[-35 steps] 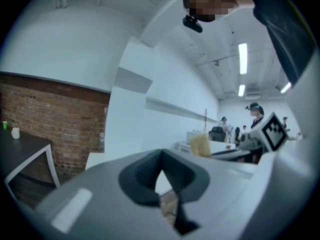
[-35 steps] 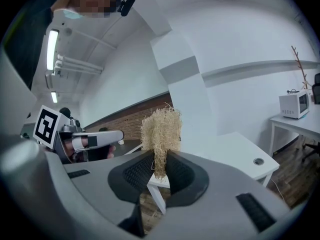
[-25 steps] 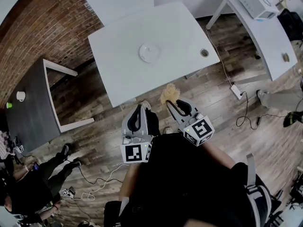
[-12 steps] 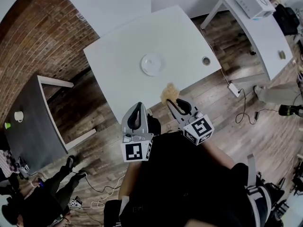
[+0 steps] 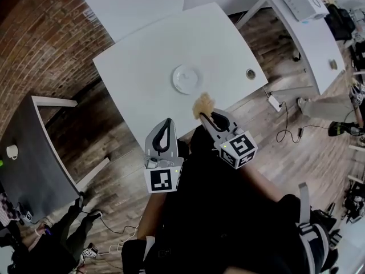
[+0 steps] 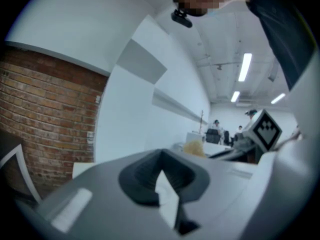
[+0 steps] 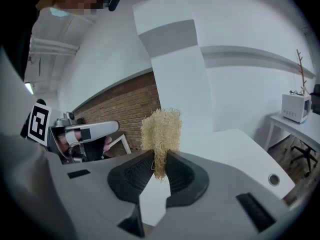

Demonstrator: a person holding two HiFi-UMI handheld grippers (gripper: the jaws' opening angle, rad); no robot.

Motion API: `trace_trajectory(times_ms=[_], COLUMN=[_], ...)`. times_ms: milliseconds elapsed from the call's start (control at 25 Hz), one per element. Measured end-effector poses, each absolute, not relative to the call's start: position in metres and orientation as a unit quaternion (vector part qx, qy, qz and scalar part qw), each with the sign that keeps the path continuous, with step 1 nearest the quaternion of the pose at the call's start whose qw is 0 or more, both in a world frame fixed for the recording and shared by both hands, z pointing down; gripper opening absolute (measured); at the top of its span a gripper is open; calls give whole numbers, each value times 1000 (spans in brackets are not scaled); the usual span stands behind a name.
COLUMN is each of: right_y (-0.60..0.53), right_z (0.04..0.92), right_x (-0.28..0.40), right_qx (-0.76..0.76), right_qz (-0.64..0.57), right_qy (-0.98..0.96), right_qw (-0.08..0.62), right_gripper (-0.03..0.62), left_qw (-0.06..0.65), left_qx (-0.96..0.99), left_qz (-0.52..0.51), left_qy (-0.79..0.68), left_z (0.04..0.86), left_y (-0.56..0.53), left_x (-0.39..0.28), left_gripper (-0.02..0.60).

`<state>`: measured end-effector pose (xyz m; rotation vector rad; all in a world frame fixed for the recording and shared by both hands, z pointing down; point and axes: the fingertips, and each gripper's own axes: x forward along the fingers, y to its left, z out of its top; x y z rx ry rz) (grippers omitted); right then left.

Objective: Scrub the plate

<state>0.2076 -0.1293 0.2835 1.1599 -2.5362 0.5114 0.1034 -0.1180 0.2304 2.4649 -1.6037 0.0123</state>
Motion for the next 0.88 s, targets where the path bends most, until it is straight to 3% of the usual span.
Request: trace_trajectory(times_ms=[880], right_y=[-227], right_z=[402], right_x=[192], right_qx=[359], right_qz=[270], right_qy=[-864], right_qw=[228], right_gripper=[61], left_qw=[128], left_qx=[799], left_qz=[21], left_qy=[-587], left_z=[282], left_y=[-214], left_x=[100], left_gripper=[3])
